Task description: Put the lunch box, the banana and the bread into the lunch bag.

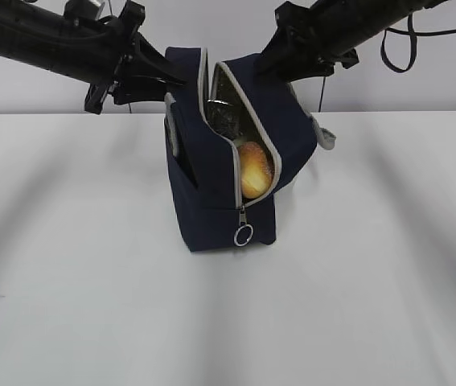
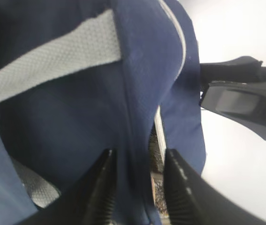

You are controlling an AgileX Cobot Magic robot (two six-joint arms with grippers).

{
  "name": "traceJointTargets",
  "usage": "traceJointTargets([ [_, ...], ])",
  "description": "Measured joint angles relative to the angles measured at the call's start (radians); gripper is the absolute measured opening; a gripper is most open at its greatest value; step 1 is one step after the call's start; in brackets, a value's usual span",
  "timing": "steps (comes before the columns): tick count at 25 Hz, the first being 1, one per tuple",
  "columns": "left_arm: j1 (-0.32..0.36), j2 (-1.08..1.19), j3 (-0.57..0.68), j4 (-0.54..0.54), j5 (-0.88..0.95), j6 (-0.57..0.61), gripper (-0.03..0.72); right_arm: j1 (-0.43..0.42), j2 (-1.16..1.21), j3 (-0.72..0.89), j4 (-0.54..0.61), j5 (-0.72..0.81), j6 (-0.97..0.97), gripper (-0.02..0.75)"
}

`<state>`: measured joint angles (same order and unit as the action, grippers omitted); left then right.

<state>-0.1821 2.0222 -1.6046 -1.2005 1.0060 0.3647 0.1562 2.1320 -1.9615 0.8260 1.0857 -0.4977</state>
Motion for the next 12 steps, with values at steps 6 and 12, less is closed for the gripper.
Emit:
traceJointTargets([
  [6, 0.0, 0.0, 0.0, -0.002, 0.071, 0.0, 0.339, -0.001, 0.0, -0.074, -0.132, 0.076, -0.007, 0.378],
  [12, 0.022, -0.002, 0.0, 0.057, 0.122, 0.005, 0.347, -0.001, -0.013, -0.176, -0.206, 0.141, -0.009, 0.378],
])
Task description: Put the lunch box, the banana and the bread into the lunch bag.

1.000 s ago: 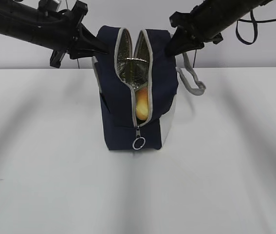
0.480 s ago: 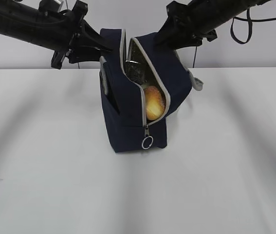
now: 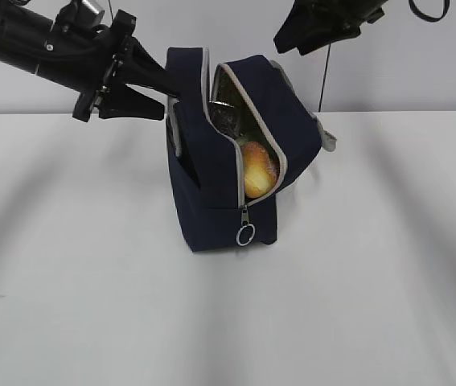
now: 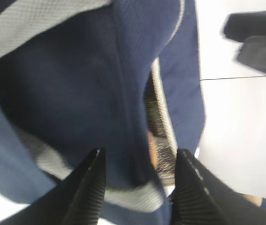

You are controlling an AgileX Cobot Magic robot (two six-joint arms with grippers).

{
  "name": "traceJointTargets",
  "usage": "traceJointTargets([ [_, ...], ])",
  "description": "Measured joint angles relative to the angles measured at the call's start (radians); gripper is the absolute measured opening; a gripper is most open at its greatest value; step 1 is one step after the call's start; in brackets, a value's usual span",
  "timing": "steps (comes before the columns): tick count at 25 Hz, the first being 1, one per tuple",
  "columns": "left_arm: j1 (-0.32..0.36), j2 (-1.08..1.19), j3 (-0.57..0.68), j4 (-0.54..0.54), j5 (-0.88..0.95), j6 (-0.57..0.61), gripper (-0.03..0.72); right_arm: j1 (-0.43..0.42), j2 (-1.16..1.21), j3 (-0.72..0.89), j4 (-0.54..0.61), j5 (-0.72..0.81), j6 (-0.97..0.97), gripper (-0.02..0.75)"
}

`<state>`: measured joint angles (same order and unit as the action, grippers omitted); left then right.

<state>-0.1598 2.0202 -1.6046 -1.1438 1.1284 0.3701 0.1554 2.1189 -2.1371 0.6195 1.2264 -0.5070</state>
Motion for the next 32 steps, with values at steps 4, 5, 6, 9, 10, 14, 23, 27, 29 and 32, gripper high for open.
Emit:
traceJointTargets([
  [4, 0.012, -0.059, 0.0, 0.097, 0.02, 0.0, 0.349, 0.0, -0.051, -0.004, -0.013, 0.006, -0.004, 0.378],
  [5, 0.012, -0.08, 0.0, 0.114, 0.024, 0.0, 0.349, 0.0, -0.066, -0.004, -0.015, 0.008, -0.005, 0.378],
  [6, 0.012, -0.103, 0.0, 0.131, 0.028, 0.001, 0.349, 0.0, -0.077, -0.004, -0.017, 0.008, -0.005, 0.378],
  [9, 0.012, -0.166, 0.0, 0.168, 0.043, 0.002, 0.349, 0.0, -0.117, 0.0, -0.042, 0.012, 0.02, 0.378],
  [10, 0.012, -0.184, 0.0, 0.177, 0.052, 0.002, 0.349, 0.0, -0.132, 0.009, -0.049, 0.012, 0.029, 0.378],
  [14, 0.012, -0.239, 0.0, 0.203, 0.08, 0.002, 0.349, 0.0, -0.217, 0.112, -0.052, 0.014, 0.038, 0.378],
  [23, 0.012, -0.327, 0.0, 0.286, 0.096, -0.03, 0.349, 0.0, -0.568, 0.67, 0.066, -0.227, -0.13, 0.378],
  [27, 0.012, -0.357, 0.0, 0.29, 0.1, -0.038, 0.349, 0.0, -0.716, 0.952, 0.265, -0.4, -0.352, 0.378],
  [29, 0.012, -0.373, 0.0, 0.292, 0.1, -0.038, 0.349, 0.0, -0.769, 1.074, 0.392, -0.466, -0.497, 0.378],
  [32, 0.01, -0.389, 0.0, 0.295, 0.101, -0.038, 0.349, 0.0, -0.819, 1.246, 0.614, -0.504, -0.781, 0.378],
])
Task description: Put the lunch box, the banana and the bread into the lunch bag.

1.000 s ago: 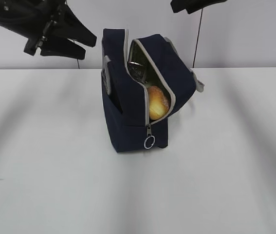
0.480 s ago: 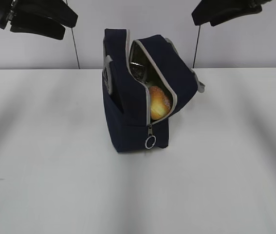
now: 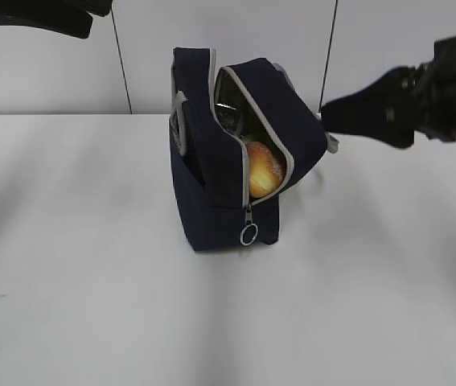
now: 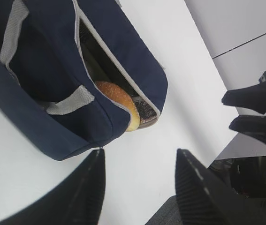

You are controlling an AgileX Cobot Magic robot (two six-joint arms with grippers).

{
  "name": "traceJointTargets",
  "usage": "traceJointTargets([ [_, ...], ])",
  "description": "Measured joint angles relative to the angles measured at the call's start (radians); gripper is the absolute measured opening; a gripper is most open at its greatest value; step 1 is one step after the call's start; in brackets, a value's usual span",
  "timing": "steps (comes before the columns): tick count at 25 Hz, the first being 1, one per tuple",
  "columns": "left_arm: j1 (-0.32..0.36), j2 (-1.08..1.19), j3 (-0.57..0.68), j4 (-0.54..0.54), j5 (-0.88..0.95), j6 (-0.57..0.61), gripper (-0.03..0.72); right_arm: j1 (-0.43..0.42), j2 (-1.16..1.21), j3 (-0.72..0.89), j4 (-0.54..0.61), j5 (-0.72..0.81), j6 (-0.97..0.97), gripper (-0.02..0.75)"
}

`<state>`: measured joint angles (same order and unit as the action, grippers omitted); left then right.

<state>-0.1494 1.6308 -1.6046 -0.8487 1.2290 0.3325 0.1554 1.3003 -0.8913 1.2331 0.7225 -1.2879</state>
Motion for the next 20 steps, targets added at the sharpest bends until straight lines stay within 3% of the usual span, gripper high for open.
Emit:
traceJointTargets([
  [4, -0.022, -0.008, 0.0, 0.02, 0.0, -0.002, 0.349, 0.0, -0.029, 0.174, 0.236, -0.016, -0.247, 0.378],
  [14, -0.053, -0.008, 0.0, 0.064, 0.002, -0.002, 0.342, 0.0, 0.039, 0.218, 0.393, -0.056, -0.338, 0.36],
  [20, -0.053, -0.008, 0.0, 0.076, 0.002, -0.002, 0.34, 0.0, 0.05, 0.269, 0.534, -0.028, -0.658, 0.274],
])
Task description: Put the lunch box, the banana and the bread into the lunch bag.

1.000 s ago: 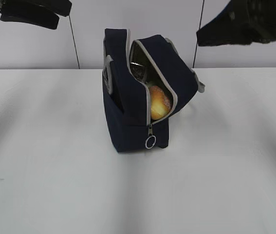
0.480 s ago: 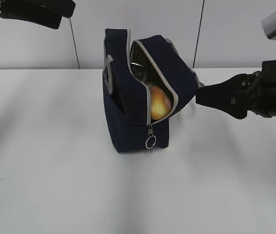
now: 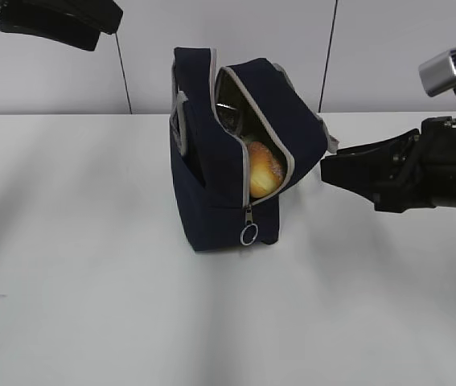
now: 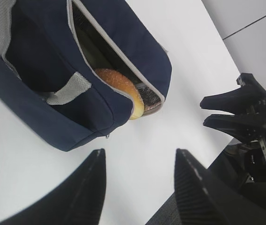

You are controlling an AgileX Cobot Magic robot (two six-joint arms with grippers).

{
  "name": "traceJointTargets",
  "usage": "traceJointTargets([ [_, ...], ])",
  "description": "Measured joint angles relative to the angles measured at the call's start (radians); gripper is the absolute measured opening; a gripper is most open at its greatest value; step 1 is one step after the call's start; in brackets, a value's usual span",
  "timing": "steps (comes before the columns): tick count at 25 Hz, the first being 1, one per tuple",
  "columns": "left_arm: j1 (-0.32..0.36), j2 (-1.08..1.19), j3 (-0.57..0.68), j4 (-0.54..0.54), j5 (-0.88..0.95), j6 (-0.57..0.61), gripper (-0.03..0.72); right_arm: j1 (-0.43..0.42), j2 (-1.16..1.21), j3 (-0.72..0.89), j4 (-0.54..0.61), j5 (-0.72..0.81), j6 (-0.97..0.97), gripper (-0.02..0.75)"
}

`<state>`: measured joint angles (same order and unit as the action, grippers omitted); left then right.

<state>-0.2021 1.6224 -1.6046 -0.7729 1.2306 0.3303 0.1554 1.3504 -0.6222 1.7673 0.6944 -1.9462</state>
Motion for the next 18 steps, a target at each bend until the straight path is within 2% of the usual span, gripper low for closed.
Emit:
traceJointTargets([
  [3, -0.004, 0.0, 0.0, 0.003, 0.0, -0.004, 0.34, 0.005, 0.002, 0.016, 0.021, -0.002, -0.045, 0.268],
  [9, -0.004, 0.0, 0.0, 0.011, 0.0, -0.006, 0.34, 0.083, 0.011, 0.024, 0.028, -0.087, -0.096, 0.244],
  [12, -0.007, 0.0, 0.0, 0.024, 0.0, -0.008, 0.34, 0.105, 0.033, 0.028, 0.026, -0.068, -0.105, 0.234],
  [15, -0.008, 0.002, 0.0, 0.036, 0.0, -0.008, 0.334, 0.117, 0.053, 0.031, -0.015, 0.003, -0.047, 0.23],
  [18, -0.008, 0.002, 0.0, 0.041, 0.0, -0.01, 0.332, 0.121, 0.056, 0.031, -0.112, -0.062, 0.072, 0.229],
])
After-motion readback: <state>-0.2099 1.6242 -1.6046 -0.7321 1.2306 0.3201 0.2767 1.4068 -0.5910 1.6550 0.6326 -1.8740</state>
